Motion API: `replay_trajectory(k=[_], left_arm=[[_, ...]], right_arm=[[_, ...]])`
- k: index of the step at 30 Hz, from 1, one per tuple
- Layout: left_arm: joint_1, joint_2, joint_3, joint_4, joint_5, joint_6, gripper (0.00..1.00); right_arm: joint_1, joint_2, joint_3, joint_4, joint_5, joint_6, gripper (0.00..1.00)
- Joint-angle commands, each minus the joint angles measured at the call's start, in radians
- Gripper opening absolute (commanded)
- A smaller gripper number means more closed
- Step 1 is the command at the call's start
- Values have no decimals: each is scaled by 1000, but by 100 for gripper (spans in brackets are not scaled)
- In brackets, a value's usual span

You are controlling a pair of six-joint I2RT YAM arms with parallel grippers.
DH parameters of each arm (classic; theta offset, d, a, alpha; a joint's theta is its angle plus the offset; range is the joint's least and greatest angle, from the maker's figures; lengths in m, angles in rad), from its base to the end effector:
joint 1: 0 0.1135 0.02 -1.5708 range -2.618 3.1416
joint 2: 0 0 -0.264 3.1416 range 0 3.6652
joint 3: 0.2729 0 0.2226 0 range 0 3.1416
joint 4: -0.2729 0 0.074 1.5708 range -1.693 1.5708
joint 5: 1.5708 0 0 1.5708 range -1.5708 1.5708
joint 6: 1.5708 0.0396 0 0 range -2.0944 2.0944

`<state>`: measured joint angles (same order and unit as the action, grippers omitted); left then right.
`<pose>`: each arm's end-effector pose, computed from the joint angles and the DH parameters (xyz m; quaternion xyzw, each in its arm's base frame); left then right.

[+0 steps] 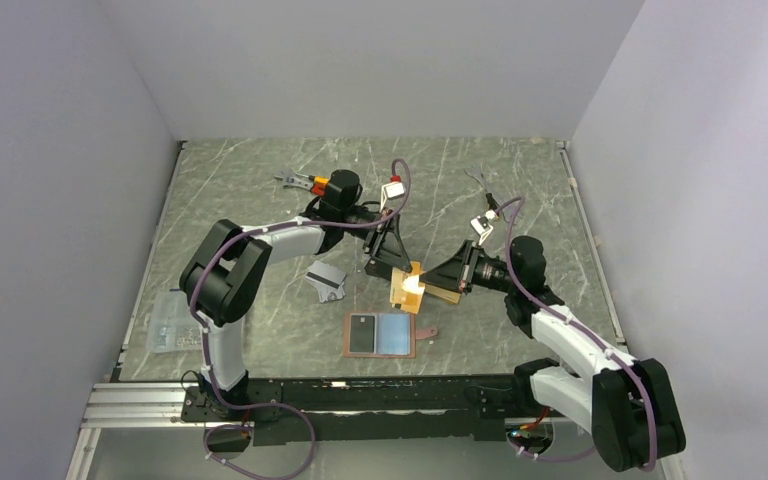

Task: Put the credit cards into the card holder
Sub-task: Pick up the credit card from the center of the board.

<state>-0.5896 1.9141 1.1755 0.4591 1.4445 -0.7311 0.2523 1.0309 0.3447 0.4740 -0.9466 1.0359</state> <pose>0.2971 -0.2460 0.2403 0.3544 0.6259 -0.6939 0.0327 0.1693 0.0768 0.2301 -0.0002 0.7494 0.6194 0.2342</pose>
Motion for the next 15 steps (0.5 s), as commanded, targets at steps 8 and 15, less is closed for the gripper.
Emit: replay_trajectory(k=[8,15], left_arm=[[29,-3,192,-631,-28,498,11],[50,63,362,-933,-77,763,13]], right_arm=[[-44,-186,101,-506,137,-245,0],[-64,-239,131,-666,181,-305,0]])
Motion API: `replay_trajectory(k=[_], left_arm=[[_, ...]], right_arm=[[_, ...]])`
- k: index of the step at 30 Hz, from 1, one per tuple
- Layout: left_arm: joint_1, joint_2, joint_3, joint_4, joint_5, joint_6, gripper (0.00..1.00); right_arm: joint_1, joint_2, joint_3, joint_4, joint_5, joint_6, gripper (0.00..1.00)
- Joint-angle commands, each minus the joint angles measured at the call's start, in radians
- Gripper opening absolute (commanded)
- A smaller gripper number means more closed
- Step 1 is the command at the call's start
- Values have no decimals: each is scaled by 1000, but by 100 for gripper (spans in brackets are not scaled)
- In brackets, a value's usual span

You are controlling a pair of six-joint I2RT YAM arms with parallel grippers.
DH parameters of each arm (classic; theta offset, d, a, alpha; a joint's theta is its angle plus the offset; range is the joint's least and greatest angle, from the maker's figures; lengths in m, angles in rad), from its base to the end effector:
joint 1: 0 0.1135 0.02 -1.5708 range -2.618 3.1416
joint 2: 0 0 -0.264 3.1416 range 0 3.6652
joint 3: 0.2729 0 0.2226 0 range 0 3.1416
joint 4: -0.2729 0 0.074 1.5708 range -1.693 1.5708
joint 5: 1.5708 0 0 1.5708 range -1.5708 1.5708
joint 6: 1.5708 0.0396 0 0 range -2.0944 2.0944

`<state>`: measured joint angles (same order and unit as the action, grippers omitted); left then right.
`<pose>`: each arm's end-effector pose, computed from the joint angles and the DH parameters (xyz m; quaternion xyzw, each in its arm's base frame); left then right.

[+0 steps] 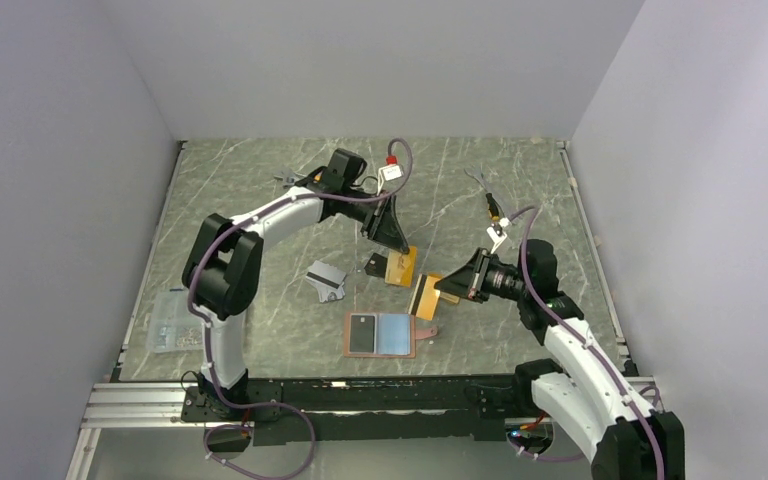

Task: Put the credit cards into the card holder
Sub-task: Pick up the credit card from the center of the board.

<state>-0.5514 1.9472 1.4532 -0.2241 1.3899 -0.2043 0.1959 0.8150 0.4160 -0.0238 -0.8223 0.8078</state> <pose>0.3163 -0.2403 0.2568 0.3816 0.6431 -0.6591 0.0801 0.1433 0.0580 0.2362 0.0249 0.7994 0.5337 0.2749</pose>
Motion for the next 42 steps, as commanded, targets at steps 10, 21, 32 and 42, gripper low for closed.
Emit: replay_trajectory(k=[10,21,32,42], left_arm=[[-46,261,290,-134,-161,83,12],[-96,426,513,-134,-182,45,24],[5,26,91,7,-71,-37,47],[-7,-120,-187,414,42,-306,58]], right_arm=[[-20,-129,225,-510,283,-141,0],[-25,-159,246,-544,305,-140,0],[-29,-66,237,-341,160,-145,0],[-29,61,219,-61,-14,-64,0]])
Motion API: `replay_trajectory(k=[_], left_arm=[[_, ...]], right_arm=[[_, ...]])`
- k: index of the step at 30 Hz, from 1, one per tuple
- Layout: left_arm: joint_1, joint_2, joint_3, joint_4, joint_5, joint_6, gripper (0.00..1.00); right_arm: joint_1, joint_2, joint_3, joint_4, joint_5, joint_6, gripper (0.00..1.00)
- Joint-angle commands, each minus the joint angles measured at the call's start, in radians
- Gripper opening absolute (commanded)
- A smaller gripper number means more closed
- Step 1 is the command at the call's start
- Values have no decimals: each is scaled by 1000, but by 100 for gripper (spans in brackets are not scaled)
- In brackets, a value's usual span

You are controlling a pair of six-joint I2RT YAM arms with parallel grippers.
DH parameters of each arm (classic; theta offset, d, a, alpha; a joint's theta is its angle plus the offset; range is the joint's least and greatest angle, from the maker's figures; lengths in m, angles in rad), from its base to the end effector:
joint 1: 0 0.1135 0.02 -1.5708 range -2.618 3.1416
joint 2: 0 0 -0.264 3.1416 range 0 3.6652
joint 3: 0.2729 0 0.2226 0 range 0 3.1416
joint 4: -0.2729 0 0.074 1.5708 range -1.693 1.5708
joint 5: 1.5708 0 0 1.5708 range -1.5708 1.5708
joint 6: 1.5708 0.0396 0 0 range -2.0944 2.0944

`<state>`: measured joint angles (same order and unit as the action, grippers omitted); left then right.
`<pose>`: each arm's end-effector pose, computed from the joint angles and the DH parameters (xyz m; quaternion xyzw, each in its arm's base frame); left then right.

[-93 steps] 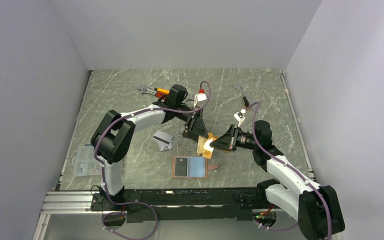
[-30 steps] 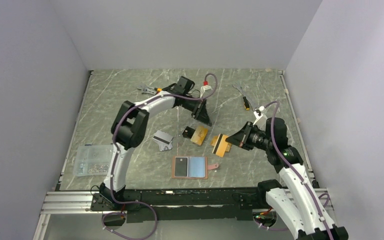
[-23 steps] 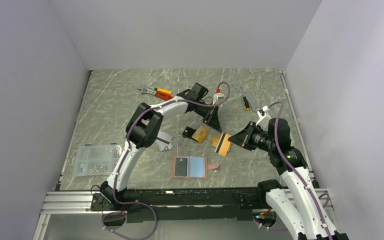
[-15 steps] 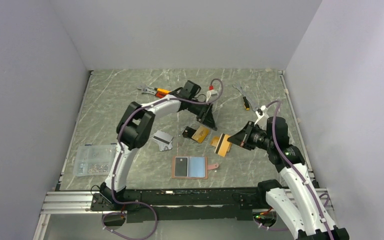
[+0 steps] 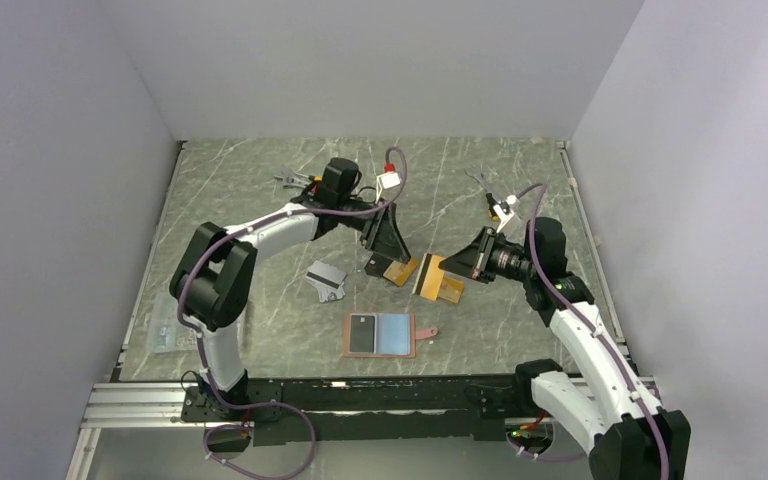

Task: Put the credit cards into the card holder
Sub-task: Pick up the credit card from the center of the board, then insert the credit card into the card holder.

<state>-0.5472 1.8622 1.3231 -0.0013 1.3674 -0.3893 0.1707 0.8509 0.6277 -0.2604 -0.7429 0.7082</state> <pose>0.3051 -0.2313 0.2656 0.3635 0.6480 -0.6629 0.0928 0.1527 0.0535 0.2751 0.0308 0.8187 0.4862 0.3040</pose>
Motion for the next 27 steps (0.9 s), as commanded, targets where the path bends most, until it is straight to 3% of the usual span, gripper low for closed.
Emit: replay_trajectory(k=[1,8,14,17,21,24,27], left_arm=[[-12,-40,-63,190,63,-119,58],[-30,-55,-99,270,64,-191,58],[-47,-39,-166,635,78,-464,50],[-46,-14,-201,892,84,-653,38],[-44,23,-212,1138,95,-832,11],[-43,34,-208,1194,88,-881,2],[-42,25,-207,1149,73,-846,1]], right_arm=[[-4,34,13,185,-102,37,0],[2,78,4,302,-123,78,0],[54,144,18,353,-76,78,0],[79,168,25,375,-61,83,0],[88,170,7,398,-50,103,0],[88,162,-30,437,-56,138,17],[91,153,-77,529,-76,201,28]])
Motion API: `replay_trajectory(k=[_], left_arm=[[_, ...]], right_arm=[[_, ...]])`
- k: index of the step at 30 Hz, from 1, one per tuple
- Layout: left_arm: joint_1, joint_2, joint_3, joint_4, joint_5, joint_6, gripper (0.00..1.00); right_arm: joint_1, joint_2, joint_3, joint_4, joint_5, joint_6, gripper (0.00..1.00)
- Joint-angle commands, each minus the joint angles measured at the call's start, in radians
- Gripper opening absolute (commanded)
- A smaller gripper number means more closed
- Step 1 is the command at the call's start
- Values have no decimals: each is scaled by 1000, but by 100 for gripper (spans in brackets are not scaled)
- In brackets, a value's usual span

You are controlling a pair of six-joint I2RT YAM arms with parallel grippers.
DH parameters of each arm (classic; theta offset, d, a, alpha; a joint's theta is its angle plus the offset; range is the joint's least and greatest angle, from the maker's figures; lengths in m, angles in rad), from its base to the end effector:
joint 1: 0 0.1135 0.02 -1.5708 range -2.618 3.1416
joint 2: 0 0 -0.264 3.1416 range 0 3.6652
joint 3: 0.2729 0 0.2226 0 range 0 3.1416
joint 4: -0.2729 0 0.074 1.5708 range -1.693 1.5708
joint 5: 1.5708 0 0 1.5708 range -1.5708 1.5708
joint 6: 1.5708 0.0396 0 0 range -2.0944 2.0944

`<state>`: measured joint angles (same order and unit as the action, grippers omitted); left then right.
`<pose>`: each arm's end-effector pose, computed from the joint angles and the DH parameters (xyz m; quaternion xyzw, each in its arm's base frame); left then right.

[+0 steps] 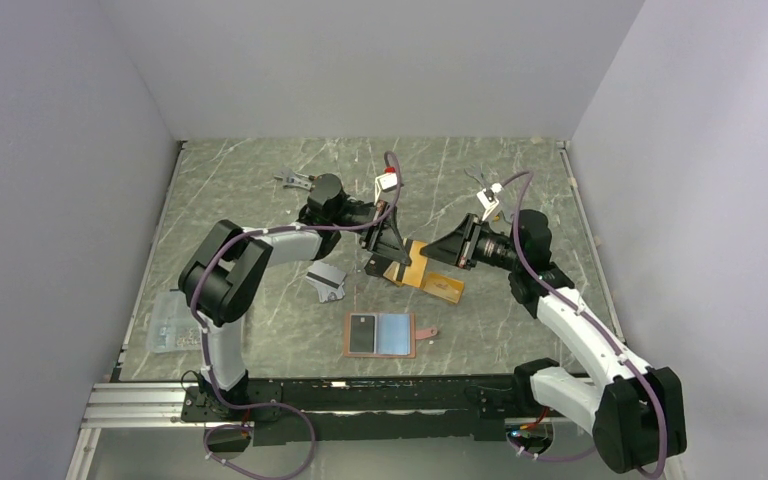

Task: Put the credit cards into the card holder
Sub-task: Insert the credit card into the card holder.

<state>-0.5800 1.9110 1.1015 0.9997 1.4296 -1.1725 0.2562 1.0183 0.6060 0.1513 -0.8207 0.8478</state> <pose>0.2943 -0.2397 0.2636 0.3430 0.6075 -0.7146 0.0520 0.1856 0.0786 0.2812 -0.0204 0.7665 0.5623 0.3096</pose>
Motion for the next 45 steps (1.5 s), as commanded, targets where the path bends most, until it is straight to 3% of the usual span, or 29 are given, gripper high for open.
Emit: replay_trajectory(k=[1,7,11,14,16,19,22,25,26,28,35,45], left_arm=[[-10,-33,14,116,4,-45,1],[-6,-72,10,-35,-26,66,2],[-5,-84,7,-60,-37,82,3],[-2,-90,6,-69,-37,91,4],[-1,-96,6,-96,-36,111,10],[7,-127,10,-258,-39,238,25],[20,-163,55,-634,-42,547,33],[34,-176,205,-1332,-140,1155,40],[33,-170,252,-1497,-197,1334,40],[34,-177,260,-1647,-296,1511,41],[23,-256,45,-1690,-657,1782,41],[-61,-330,-139,-1610,-881,1837,41]], right_arm=[[9,-19,-69,139,3,76,30],[66,-25,-92,182,26,104,30],[106,-11,-108,221,51,129,21],[121,-9,-119,235,62,140,9],[121,-23,-121,215,71,133,1],[119,-58,-98,116,91,87,0],[107,-99,-76,-19,99,20,0],[101,-120,-64,-178,121,-56,0],[103,-117,-65,-225,124,-78,0],[107,-96,-84,-270,123,-98,0],[219,46,-155,-233,186,-92,0],[271,149,-169,-251,299,-133,0]])
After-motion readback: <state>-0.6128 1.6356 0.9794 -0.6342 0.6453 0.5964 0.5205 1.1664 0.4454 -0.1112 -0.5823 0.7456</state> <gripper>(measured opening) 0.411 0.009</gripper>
